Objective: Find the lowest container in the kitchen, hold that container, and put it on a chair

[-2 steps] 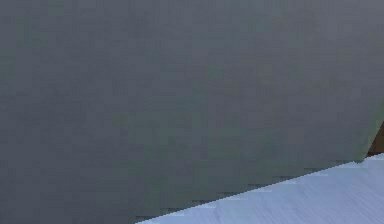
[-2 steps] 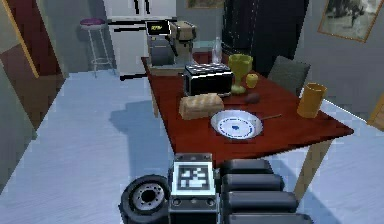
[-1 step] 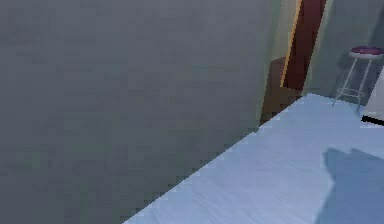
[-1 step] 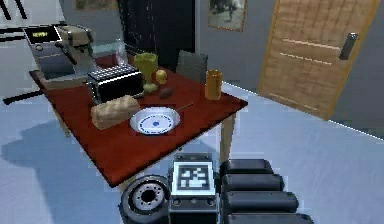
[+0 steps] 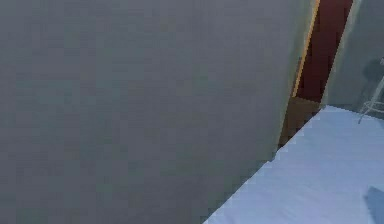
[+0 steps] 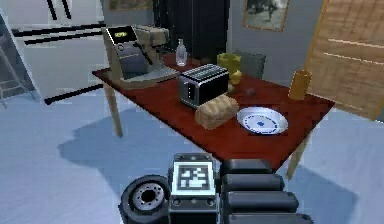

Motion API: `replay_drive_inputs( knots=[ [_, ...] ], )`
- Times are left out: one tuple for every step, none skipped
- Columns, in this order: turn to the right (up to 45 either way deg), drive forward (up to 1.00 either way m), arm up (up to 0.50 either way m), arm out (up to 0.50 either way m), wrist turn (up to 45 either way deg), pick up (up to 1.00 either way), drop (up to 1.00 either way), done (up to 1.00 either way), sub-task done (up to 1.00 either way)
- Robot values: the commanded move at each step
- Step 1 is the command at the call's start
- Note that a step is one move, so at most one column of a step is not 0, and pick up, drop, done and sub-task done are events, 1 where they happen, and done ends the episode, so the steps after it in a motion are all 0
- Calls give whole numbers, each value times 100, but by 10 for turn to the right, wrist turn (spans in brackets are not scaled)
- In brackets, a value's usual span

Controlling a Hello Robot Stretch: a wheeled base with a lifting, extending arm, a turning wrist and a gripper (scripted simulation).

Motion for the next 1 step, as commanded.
replay_drive_inputs(
  knots=[
    [450,0,0,0,0,0,0,0,0]
  ],
)
